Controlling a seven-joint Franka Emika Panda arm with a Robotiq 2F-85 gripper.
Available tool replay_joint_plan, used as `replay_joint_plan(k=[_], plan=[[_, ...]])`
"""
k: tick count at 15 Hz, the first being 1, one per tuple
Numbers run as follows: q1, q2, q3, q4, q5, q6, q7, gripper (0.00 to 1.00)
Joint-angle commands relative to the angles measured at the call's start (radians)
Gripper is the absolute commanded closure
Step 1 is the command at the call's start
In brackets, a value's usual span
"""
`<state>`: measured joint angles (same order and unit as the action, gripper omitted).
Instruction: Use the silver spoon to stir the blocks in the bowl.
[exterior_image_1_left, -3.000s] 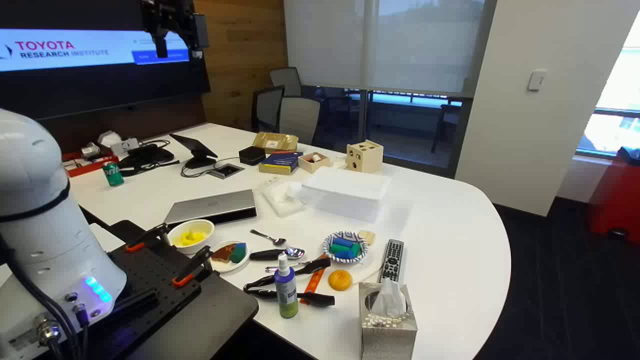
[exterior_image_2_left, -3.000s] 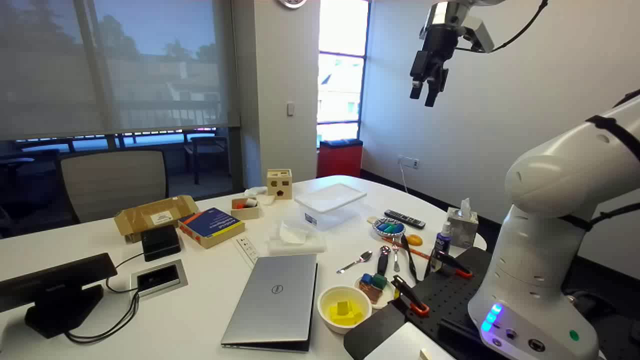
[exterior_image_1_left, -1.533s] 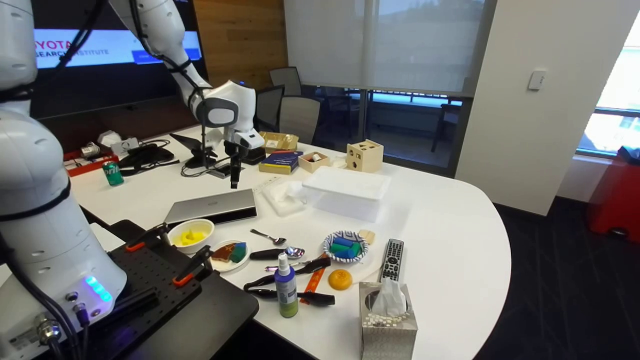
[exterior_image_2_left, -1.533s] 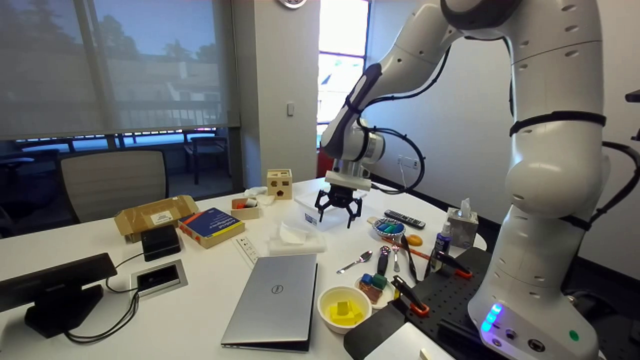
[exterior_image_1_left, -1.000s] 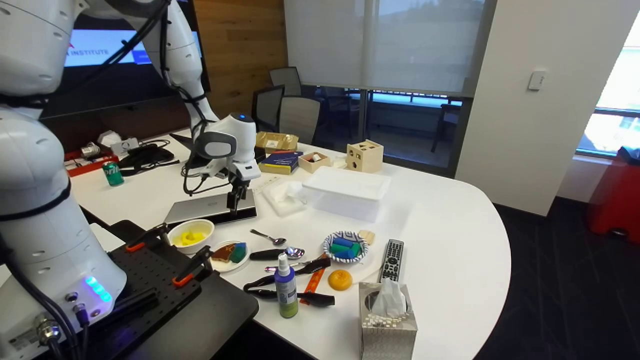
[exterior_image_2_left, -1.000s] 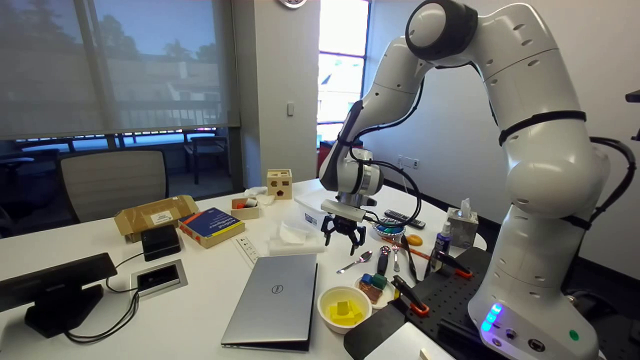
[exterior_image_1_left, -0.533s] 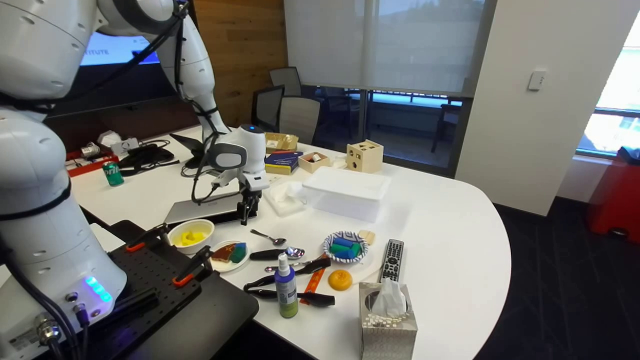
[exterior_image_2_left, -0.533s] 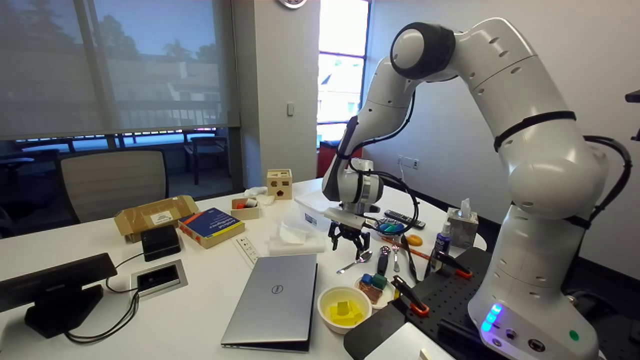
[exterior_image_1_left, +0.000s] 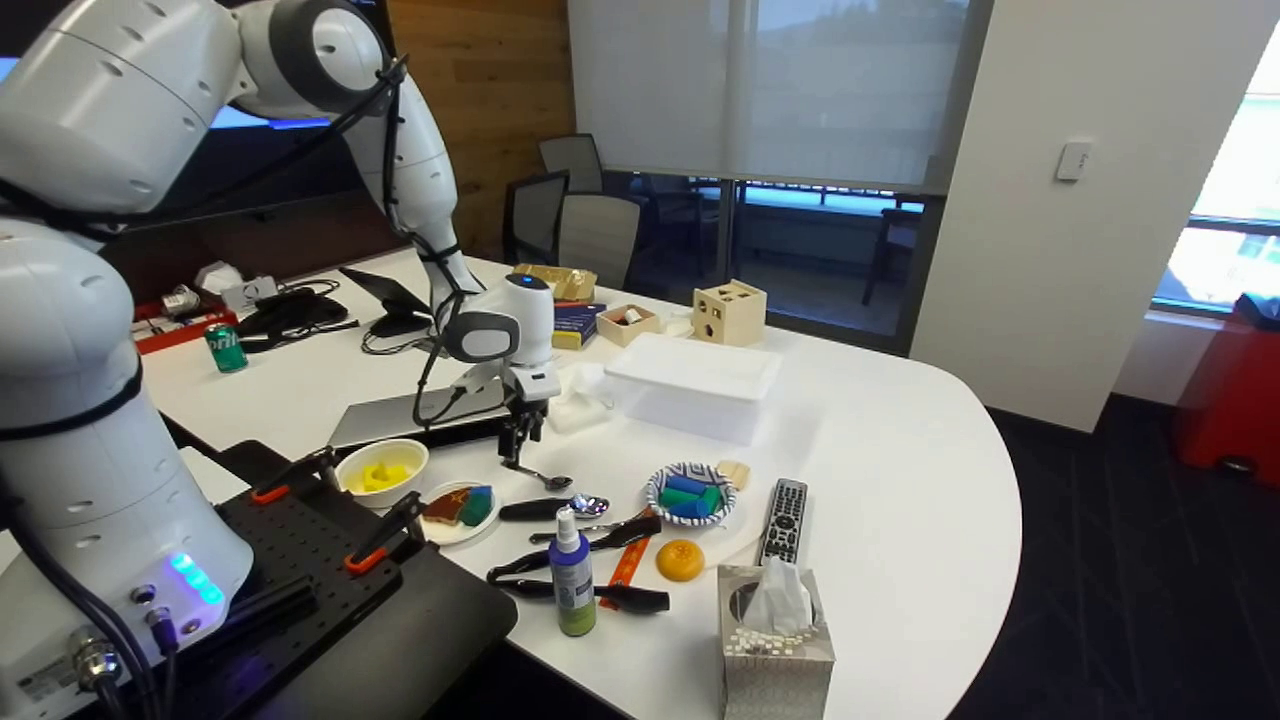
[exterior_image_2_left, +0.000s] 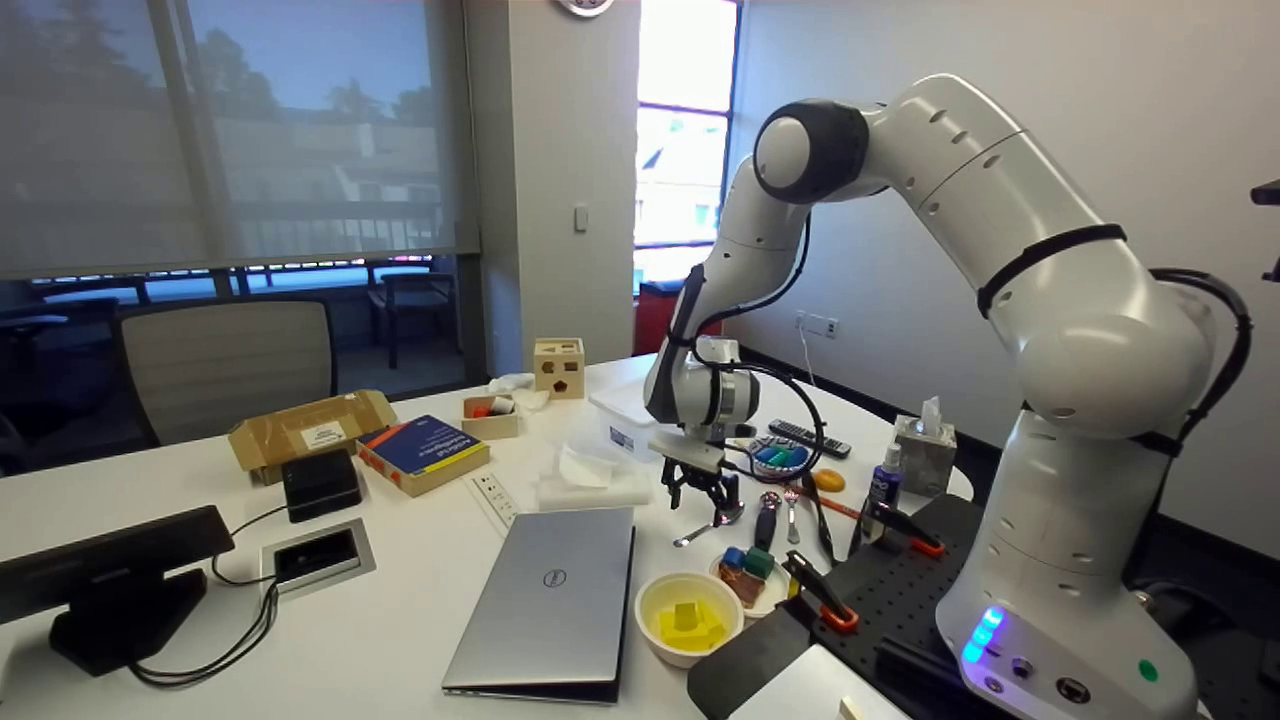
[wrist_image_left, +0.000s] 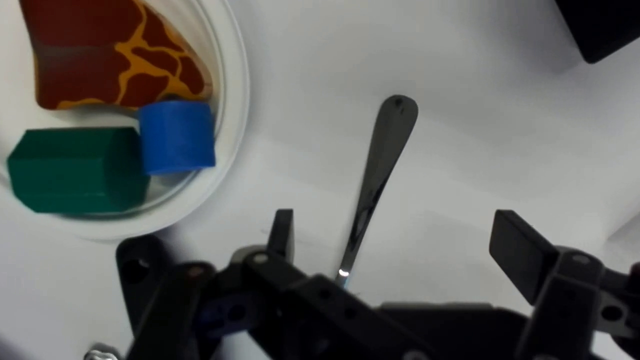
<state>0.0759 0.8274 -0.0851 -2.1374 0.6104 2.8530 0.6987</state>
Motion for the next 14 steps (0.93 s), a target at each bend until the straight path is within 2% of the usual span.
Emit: replay_joint_plan(k=[1, 3, 4, 5, 14], plan=[[0.012, 0.054, -0.015, 0.06, -0.034, -0.026, 0.068, 0.0], [0.008, 0.068, -0.016, 0.07, -0.044, -0.025, 0.086, 0.0], [0.009, 0.072, -0.019, 0.072, -0.047, -0.023, 0.09, 0.07], [0.01, 0.075, -0.022, 0.072, -0.05, -0.023, 0.098, 0.26], [0.017, 0.094, -0.023, 0.112, -0.099, -0.039, 0.127, 0.95]])
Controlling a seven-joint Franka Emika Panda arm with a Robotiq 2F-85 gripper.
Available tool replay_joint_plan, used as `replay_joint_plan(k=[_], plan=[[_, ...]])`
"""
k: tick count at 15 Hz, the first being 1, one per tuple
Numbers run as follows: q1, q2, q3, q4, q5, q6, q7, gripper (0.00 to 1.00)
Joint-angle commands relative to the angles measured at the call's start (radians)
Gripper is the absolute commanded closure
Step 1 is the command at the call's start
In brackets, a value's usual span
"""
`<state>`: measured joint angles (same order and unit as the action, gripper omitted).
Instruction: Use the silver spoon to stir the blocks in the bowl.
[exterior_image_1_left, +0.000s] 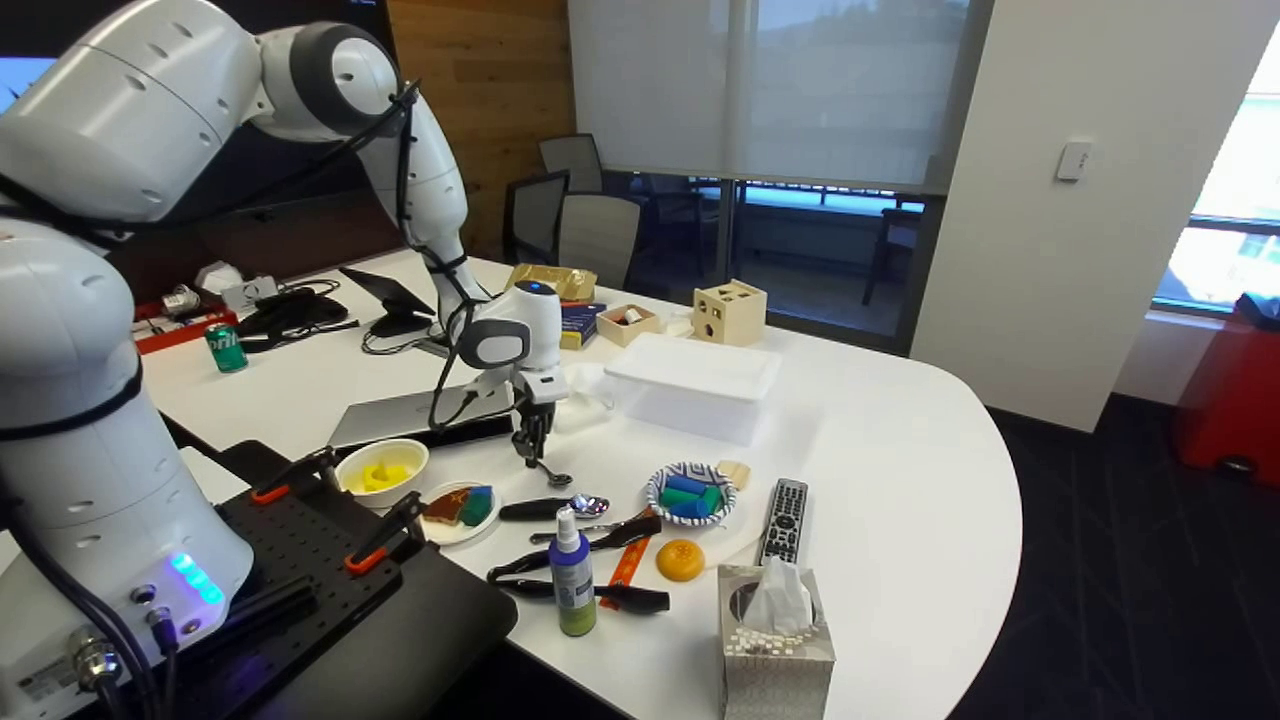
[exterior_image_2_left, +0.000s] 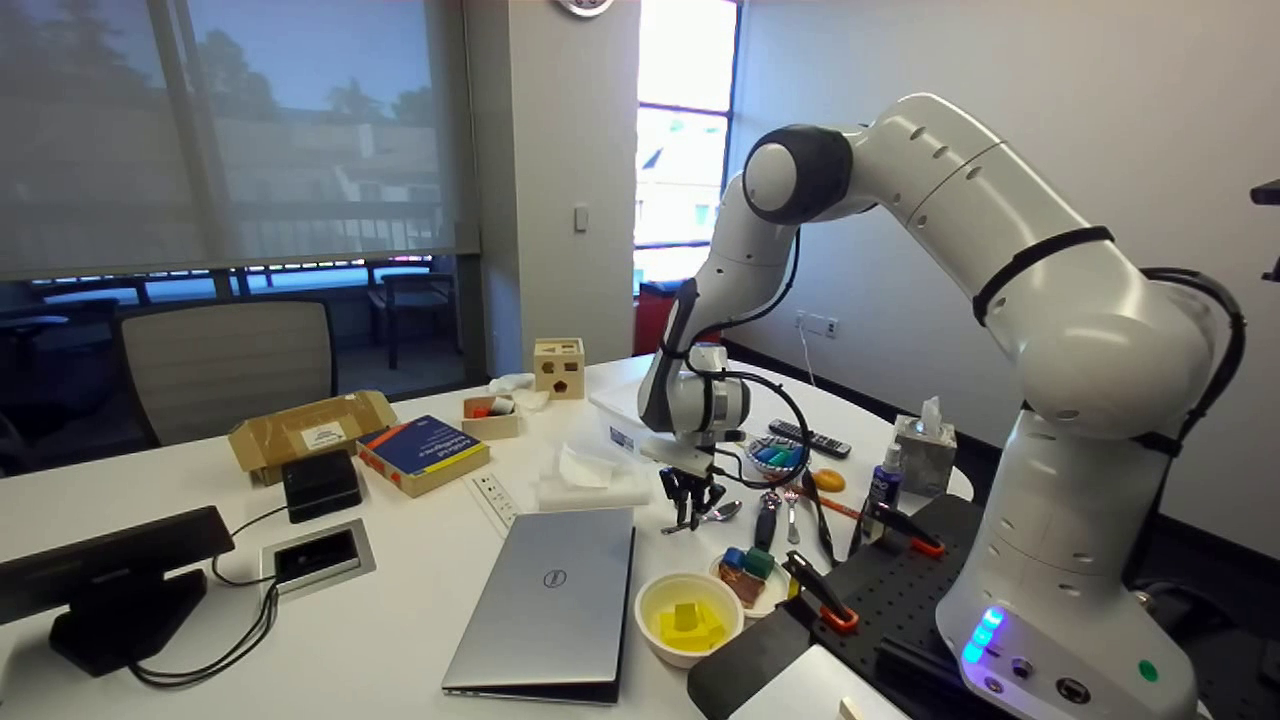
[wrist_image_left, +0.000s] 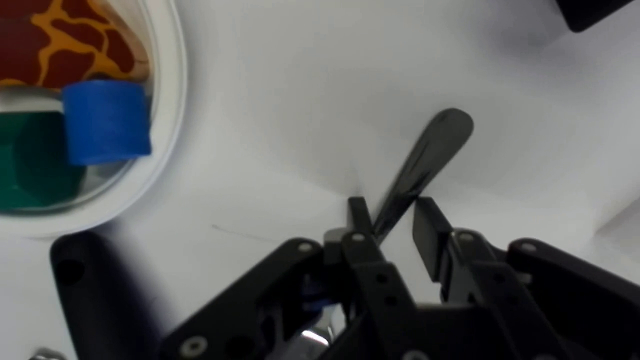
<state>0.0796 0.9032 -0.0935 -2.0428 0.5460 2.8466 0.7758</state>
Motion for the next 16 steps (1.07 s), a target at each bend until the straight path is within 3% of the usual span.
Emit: replay_joint_plan(k=[1, 3, 7, 11, 14, 16], plan=[[0.013, 0.019, -0.013, 0.018, -0.041, -0.033, 0.054, 0.99], [0.002, 0.015, -0.001, 0.017, -0.049, -0.028, 0.056, 0.99], [-0.121, -0.014, 0.105, -0.007, 0.005, 0.029, -0.028, 0.97], [-0.349, -0.057, 0.281, -0.049, 0.126, 0.104, -0.22, 0.97], [-0.498, -0.083, 0.37, -0.053, 0.236, 0.104, -0.42, 0.97], [-0.617, -0.096, 0.434, -0.055, 0.227, 0.093, -0.502, 0.97]])
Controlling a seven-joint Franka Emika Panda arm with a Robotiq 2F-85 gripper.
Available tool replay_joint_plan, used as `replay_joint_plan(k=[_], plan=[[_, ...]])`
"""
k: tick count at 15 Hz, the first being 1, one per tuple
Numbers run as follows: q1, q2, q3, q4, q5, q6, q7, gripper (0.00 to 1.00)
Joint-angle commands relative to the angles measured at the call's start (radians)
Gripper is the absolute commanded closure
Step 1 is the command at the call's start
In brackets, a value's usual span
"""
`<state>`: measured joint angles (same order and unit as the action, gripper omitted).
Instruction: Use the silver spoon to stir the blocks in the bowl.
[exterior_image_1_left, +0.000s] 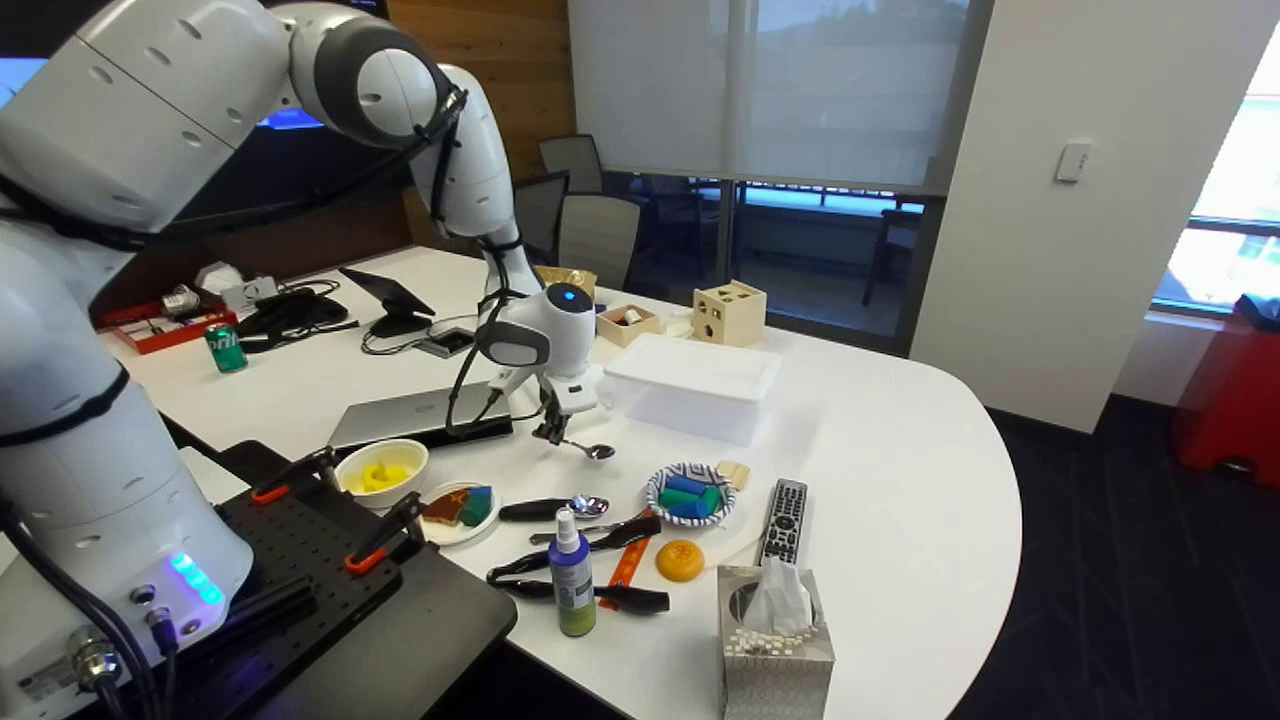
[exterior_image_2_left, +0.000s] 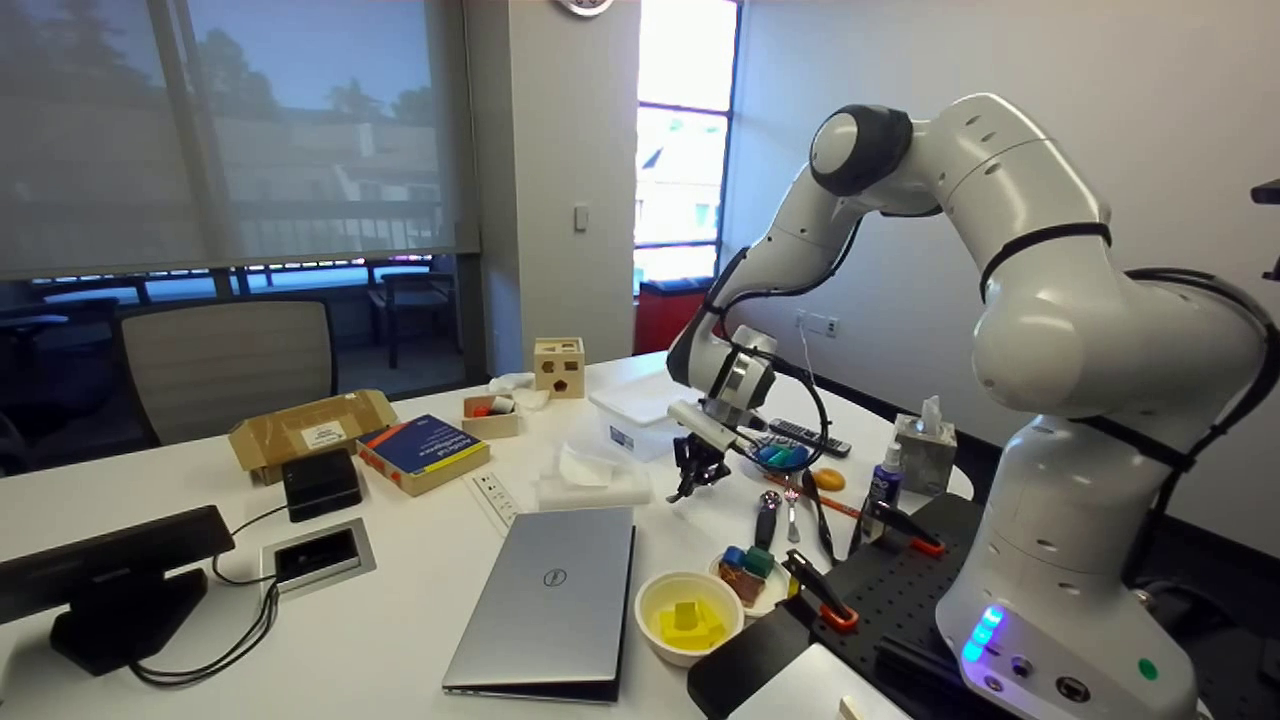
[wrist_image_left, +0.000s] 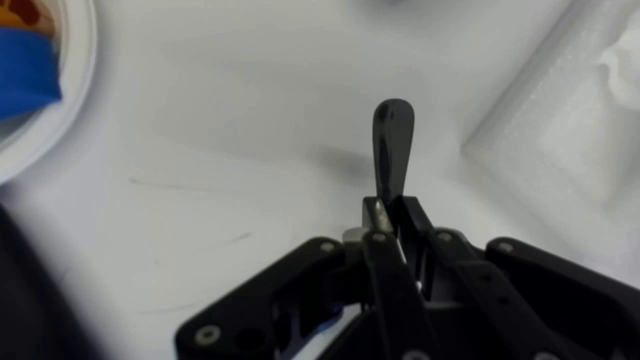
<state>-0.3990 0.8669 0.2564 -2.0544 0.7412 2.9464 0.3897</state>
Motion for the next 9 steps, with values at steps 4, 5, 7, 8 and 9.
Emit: replay_joint_plan(k=[4, 5, 7, 8, 9], plan=[[-0.285, -0.079, 0.143, -0.003, 0.102, -0.072, -0.306, 0.97], [-0.312, -0.077, 0.146, 0.015, 0.131, -0.098, -0.362, 0.97], [-0.338, -0.07, 0.14, 0.053, 0.189, -0.166, -0.454, 0.97], [-0.331, -0.063, 0.116, 0.078, 0.206, -0.215, -0.479, 0.97], [-0.342, -0.052, 0.11, 0.103, 0.242, -0.258, -0.528, 0.97]])
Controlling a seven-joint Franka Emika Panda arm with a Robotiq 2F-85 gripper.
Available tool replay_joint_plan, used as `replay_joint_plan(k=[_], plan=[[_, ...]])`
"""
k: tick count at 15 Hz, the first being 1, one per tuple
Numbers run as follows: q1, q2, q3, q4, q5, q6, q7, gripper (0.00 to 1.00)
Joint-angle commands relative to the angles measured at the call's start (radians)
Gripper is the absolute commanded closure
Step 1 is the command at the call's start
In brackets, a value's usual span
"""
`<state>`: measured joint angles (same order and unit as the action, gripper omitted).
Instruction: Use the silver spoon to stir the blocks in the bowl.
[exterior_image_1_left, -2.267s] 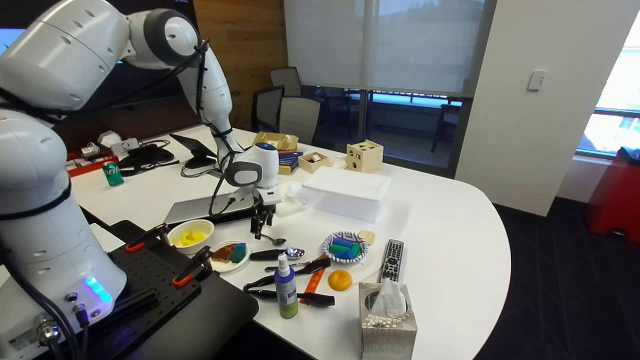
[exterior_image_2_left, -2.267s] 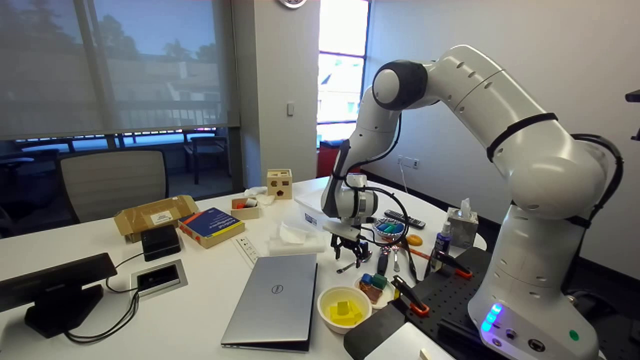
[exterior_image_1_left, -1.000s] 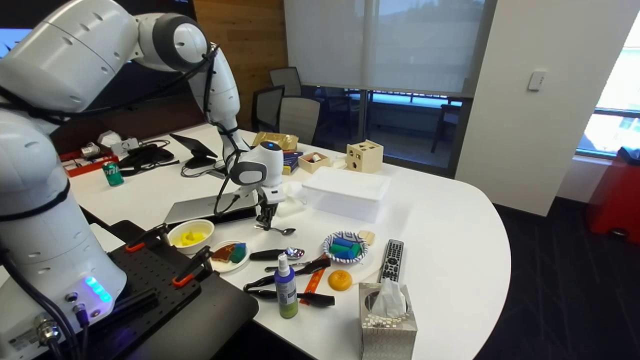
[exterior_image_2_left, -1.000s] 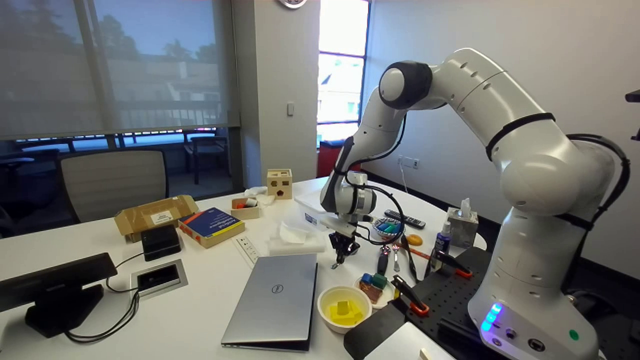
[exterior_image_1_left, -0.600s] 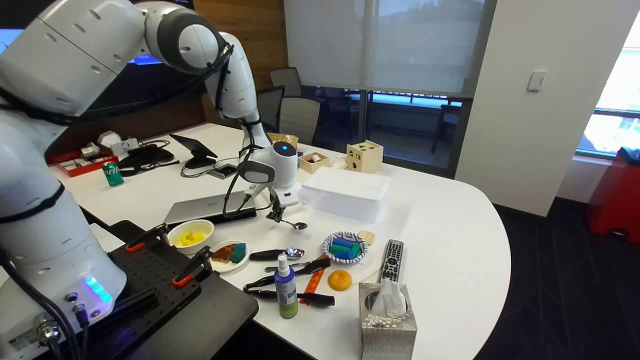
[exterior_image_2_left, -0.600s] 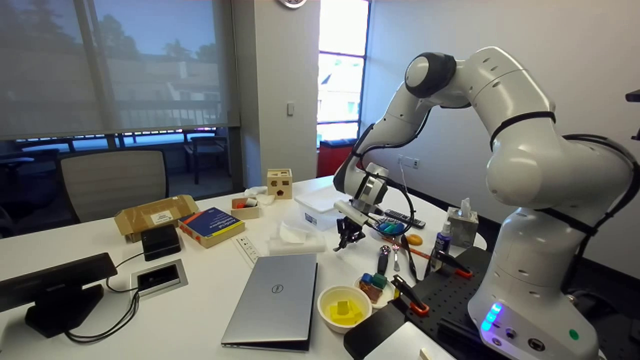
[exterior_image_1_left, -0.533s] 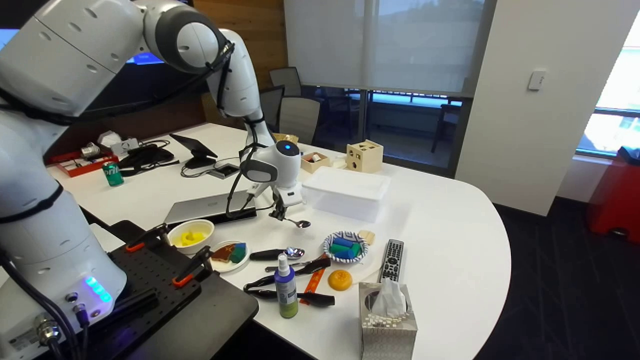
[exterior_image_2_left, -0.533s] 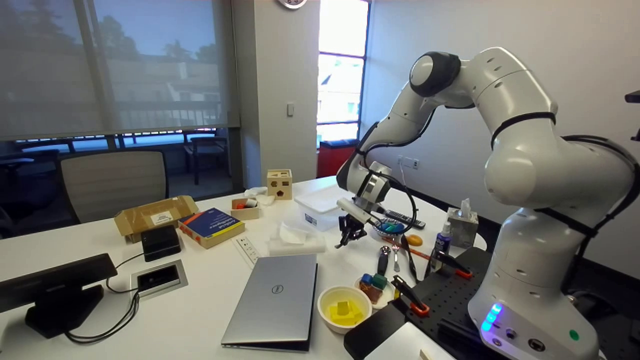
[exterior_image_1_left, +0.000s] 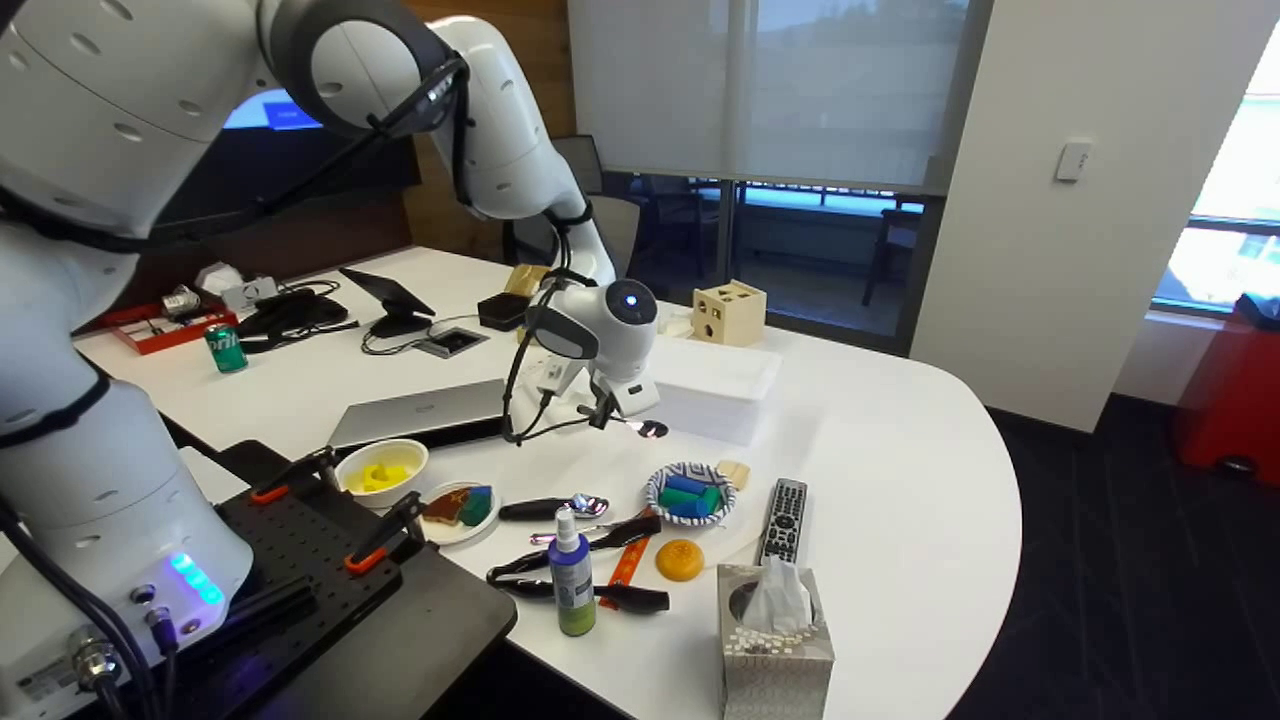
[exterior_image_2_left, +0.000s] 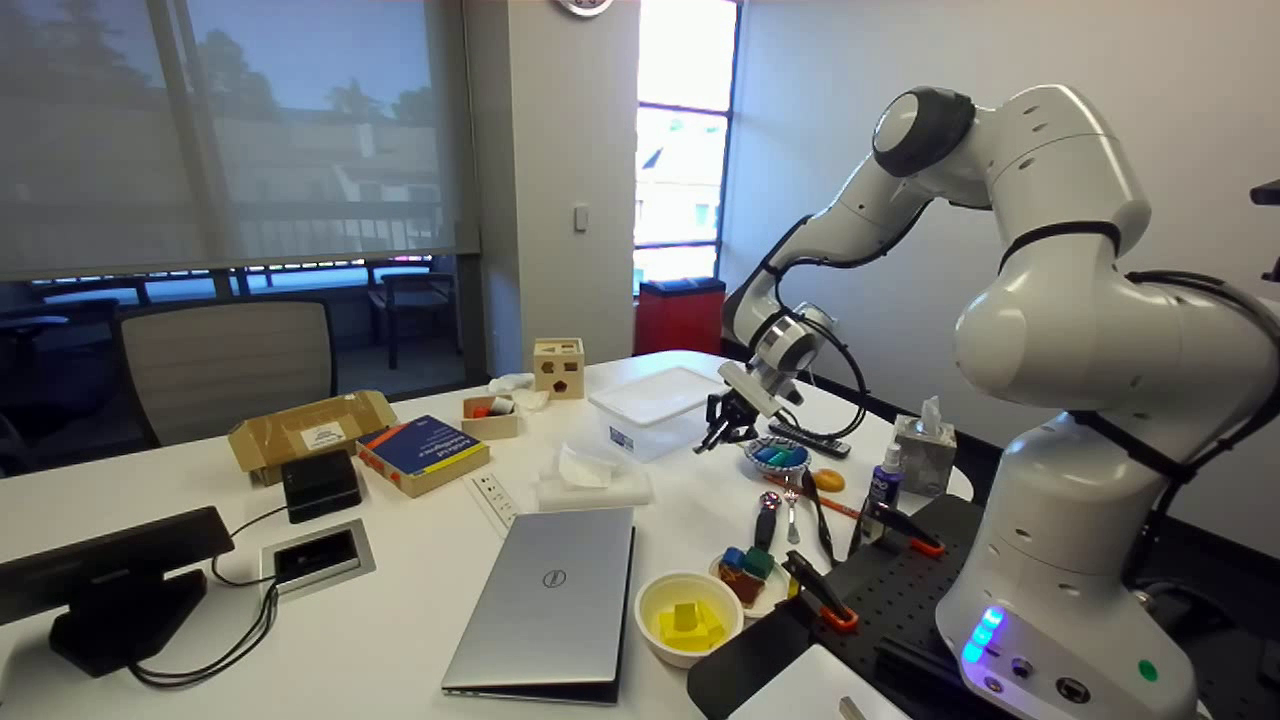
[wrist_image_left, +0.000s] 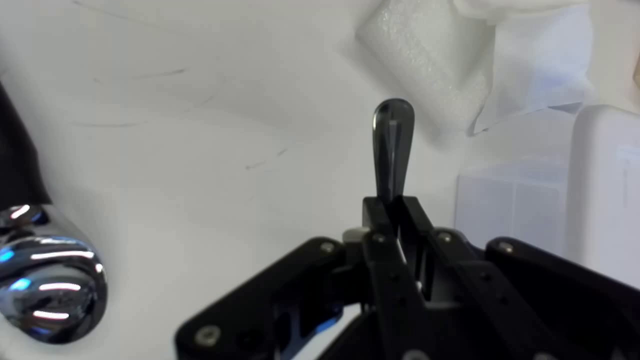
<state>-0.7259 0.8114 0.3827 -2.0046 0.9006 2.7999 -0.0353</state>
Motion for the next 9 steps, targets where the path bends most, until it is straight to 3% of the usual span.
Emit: replay_joint_plan(k=[1, 4, 9], plan=[[-0.022, 0.012, -0.023, 0.075, 0.127, -0.156, -0.148, 0.97], [0.003, 0.032, -0.098, 0.13, 0.251, -0.296, -0.245, 0.97], [0.077, 0.06, -0.272, 0.163, 0.374, -0.481, -0.275, 0.97]])
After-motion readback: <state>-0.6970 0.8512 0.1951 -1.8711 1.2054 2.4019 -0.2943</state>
